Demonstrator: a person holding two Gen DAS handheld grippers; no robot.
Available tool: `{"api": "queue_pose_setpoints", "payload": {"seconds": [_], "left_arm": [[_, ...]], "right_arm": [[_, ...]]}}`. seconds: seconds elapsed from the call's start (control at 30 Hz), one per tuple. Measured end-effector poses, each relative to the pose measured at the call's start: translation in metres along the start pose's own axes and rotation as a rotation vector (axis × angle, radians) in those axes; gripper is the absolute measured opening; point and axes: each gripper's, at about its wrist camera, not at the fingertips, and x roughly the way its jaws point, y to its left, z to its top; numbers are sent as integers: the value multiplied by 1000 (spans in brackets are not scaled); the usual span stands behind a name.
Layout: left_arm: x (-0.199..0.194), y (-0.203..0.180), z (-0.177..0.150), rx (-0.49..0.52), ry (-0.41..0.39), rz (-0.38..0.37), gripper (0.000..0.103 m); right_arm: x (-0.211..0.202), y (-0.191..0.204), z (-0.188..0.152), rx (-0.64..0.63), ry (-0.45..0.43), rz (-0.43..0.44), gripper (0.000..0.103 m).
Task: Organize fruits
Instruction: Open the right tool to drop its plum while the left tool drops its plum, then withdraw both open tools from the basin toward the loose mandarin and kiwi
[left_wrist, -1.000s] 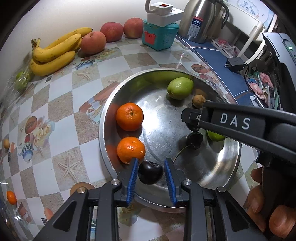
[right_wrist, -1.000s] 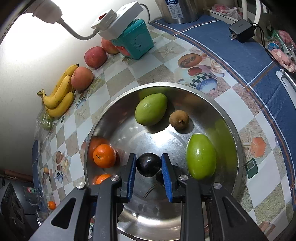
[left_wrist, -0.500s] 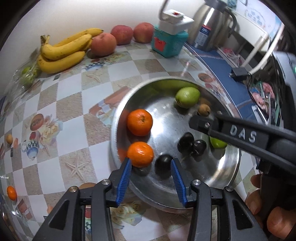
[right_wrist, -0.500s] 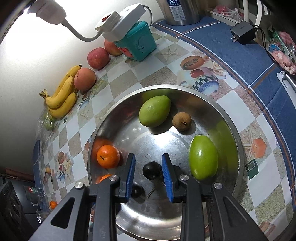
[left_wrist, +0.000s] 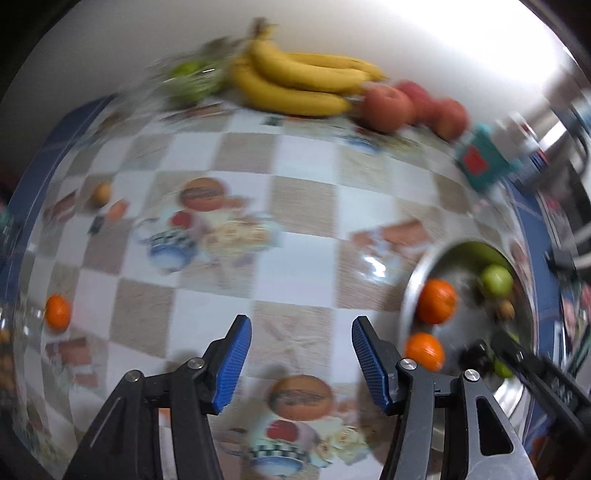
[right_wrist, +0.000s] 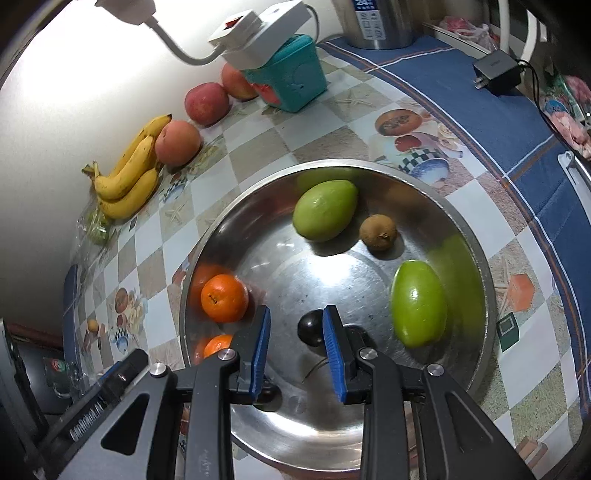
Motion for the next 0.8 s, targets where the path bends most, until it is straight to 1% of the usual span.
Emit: {"api": "queue_pose_setpoints", "payload": {"seconds": [0.1,0.17,0.27,0.37,0.43,0.63,0.67,0.7,0.73,0.77,0.8], "left_arm": [[-2,24,5,-85,-8,27,63],[-4,34,6,-123,-16,30,64],[-7,42,8,-153,-24,32,64],[-8,47,10,-165,-30,36,65],[-9,47,10,-168,-31,39,68],[-9,46,10,-160,-26,46,72],[-8,46,10,-158,-24,49,76],[-8,46,9,-157,-21,53,81],[-6,46,9,-158,-16,58,84],[-5,46,9,-160,-13,61,89],[-4,47,8,-164,-8,66,93]], "right_arm": [[0,7,-3,-23,3,-11,30],[-1,12,-5,-39,3,-15,30],[-2,21,-8,-69,0,-16,30],[-4,27,-10,-92,-2,-15,30],[-4,30,-10,-101,-3,-14,30],[-3,31,-11,-105,0,-20,30],[-3,31,-11,-106,1,-22,33],[-2,31,-11,-106,2,-24,39],[-2,31,-11,-106,0,-29,56],[-2,31,-11,-108,-4,-36,67],[-2,32,-12,-116,-11,-43,68]]}}
